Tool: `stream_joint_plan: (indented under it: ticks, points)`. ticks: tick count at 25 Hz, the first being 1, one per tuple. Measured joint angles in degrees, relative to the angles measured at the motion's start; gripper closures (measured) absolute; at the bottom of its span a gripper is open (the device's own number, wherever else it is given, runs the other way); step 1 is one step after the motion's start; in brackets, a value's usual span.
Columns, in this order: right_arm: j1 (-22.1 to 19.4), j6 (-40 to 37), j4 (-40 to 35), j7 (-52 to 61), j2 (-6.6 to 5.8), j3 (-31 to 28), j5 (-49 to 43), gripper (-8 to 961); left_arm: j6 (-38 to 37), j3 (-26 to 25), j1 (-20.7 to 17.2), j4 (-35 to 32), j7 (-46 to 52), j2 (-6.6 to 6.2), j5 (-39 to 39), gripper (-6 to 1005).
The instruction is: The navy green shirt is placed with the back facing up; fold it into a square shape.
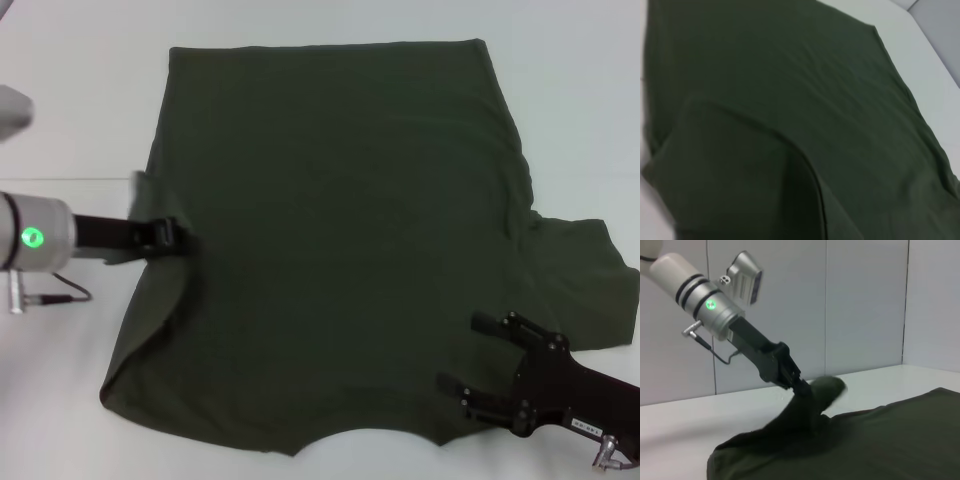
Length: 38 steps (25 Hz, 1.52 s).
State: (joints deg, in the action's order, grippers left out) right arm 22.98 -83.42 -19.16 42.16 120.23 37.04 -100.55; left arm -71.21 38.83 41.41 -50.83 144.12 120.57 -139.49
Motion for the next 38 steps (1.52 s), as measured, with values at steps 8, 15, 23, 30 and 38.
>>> stream_joint_plan:
  ticks: [8,15,23,30,38]
  points:
    - [0.08,-0.06,0.0,0.18,0.0,-0.2,0.0,24,5.86,3.3,-1.34,3.13,-0.78,3.13,0.51,956]
    - [0.12,-0.08,0.0,0.21,0.0,-0.21,0.0,24,6.57,2.22,-3.05,7.71,-8.11,3.18,7.85,896]
    - [0.18,-0.08,0.01,0.22,0.01,-0.13,0.0,25,-0.25,1.85,-8.07,7.64,-21.11,1.34,23.83,585]
    - [-0.15,-1.29,0.09,1.01,-0.01,-0.51,0.0,25,-13.21,1.76,-12.02,8.95,-37.3,-1.03,29.3,281]
    - [0.4,-1.44,-0.32,5.53,-0.2,-0.67,0.0,24,-23.33,0.43,-18.62,8.94,-69.26,1.67,30.98,66]
